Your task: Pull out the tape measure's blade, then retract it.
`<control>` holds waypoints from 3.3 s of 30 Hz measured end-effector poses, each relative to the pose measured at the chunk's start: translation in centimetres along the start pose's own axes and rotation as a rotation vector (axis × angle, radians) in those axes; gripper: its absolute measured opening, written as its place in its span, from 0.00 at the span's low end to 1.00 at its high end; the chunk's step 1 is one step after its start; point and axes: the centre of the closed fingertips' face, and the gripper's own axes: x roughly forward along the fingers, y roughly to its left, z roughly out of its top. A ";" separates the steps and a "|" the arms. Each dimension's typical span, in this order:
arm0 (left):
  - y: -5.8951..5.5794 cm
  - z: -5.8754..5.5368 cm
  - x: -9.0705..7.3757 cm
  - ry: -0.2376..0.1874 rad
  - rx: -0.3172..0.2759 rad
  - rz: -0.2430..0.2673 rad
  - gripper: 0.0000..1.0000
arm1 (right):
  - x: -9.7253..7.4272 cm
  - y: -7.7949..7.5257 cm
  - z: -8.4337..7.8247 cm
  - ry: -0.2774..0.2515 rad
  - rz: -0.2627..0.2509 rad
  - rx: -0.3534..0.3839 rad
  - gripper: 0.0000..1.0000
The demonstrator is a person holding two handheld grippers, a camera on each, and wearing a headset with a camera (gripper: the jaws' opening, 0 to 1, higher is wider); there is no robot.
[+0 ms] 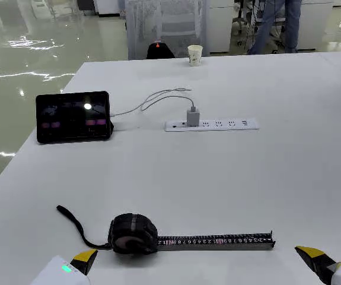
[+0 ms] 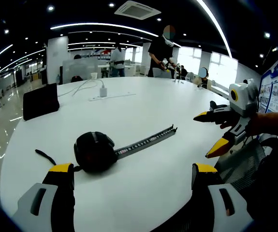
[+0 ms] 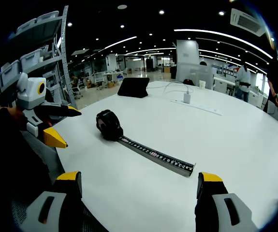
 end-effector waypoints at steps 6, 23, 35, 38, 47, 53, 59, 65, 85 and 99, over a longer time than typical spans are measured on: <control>0.4 0.2 -0.1 -0.008 -0.014 0.011 0.99 | 0.0 0.3 0.2 -0.003 0.001 0.004 0.99; 0.4 0.2 -0.1 -0.008 -0.010 0.018 0.99 | 0.0 0.4 0.2 0.000 0.001 0.005 0.99; 0.3 0.3 0.0 -0.008 0.001 0.014 0.99 | -0.1 0.4 0.0 0.006 0.001 0.000 0.99; 0.3 0.2 0.1 -0.002 0.000 0.015 0.99 | -0.1 0.4 -0.1 0.008 0.006 0.000 0.98; 0.3 0.4 0.4 -0.004 -0.003 0.027 0.99 | 0.0 0.6 -0.4 0.021 0.031 -0.015 0.94; 0.7 0.6 0.7 -0.007 -0.016 0.044 0.99 | 0.1 0.6 -0.4 0.023 0.050 -0.031 0.91; 1.4 0.5 1.0 -0.006 -0.036 0.066 0.99 | 0.3 0.4 -0.5 0.037 0.071 -0.055 0.86; 1.7 0.4 1.4 -0.007 -0.057 0.081 0.99 | 0.7 -0.3 -0.5 0.054 0.087 -0.076 0.81; 3.6 1.2 3.1 -0.019 -0.087 0.134 0.99 | 1.9 -2.9 -1.3 0.134 0.141 -0.181 0.68; 5.0 1.0 4.4 -0.016 -0.119 0.178 0.99 | 2.7 -4.4 -1.8 0.191 0.194 -0.251 0.58</control>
